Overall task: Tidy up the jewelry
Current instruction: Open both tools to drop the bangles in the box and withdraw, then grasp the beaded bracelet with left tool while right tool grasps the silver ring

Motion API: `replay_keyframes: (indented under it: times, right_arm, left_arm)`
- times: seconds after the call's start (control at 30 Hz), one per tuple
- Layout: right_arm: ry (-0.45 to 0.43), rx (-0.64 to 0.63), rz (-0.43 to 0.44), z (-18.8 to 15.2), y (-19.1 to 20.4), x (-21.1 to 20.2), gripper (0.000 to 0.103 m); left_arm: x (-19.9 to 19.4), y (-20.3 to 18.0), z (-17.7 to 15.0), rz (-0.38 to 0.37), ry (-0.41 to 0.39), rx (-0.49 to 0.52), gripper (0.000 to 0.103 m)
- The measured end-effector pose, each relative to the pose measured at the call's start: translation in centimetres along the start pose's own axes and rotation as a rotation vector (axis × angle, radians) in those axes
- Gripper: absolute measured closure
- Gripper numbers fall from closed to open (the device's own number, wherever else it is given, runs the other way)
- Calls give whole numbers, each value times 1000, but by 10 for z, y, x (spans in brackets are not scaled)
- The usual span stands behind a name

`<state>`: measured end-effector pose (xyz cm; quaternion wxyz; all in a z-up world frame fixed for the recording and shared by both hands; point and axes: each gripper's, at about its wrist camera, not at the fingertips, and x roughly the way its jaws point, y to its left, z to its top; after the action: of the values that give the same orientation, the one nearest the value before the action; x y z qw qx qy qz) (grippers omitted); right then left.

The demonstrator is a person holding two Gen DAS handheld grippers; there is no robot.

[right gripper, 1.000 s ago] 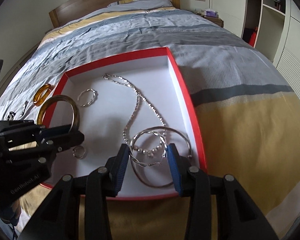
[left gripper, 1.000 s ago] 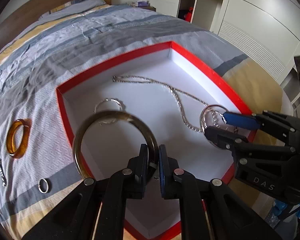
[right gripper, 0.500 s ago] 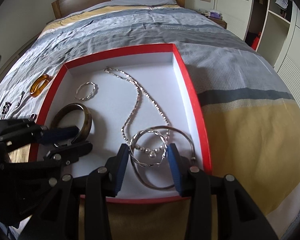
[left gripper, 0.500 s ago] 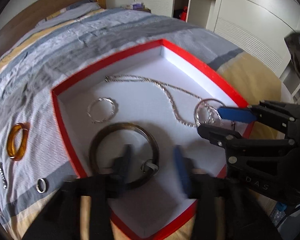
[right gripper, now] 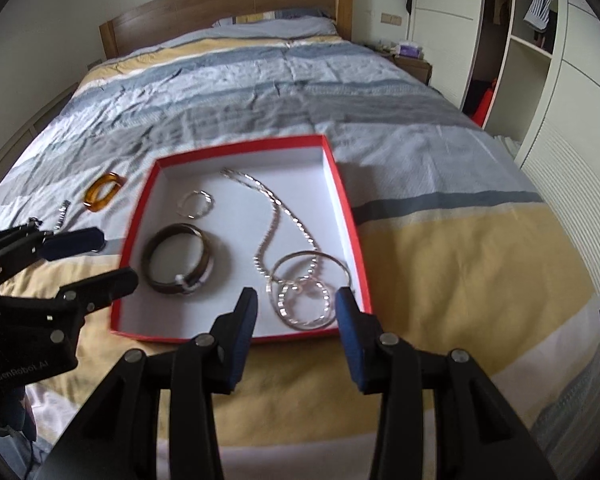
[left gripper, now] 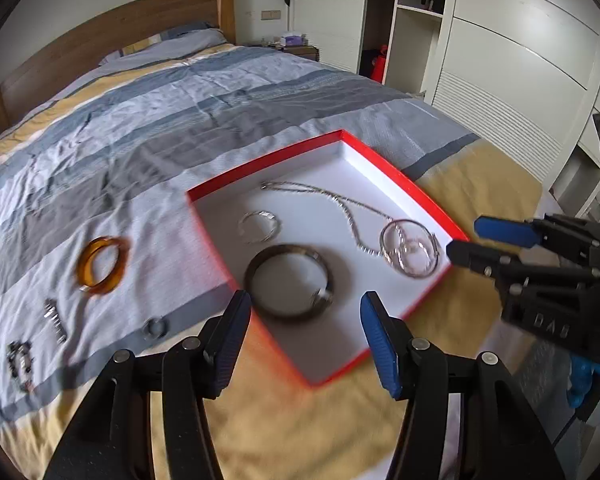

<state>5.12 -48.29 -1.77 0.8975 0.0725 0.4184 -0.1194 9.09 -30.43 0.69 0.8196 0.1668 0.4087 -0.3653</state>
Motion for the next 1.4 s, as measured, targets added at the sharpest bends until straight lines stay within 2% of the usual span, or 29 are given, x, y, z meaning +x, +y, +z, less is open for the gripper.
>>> replay_keyframes:
  times: [0.13,0.3,0.63,0.87,1.07,1.4]
  right_arm:
    - [-27,5,17,-3,17,-22,64]
    - [-56,0,65,-7,50,-44,64]
    - [-76,-80,171,-10,125,-61,64]
    - [-58,-123,221,-9,163,-51,64]
    - [-35,-154,250,-3,192,-31,64]
    - [38,-146,258,5,219,31,64]
  left_arm:
    - [-36,17,-21,34,-9,-16,47]
    - [-73,48,-52,107,-16,-78,34]
    - [-127,119,-111,242,-29,-219,32]
    - [-134,169,-141,289,-12,-345,31]
    - [-133,207,-151,323,-21,-403,31]
    - [-91,253,-145,294,-1,-429,41]
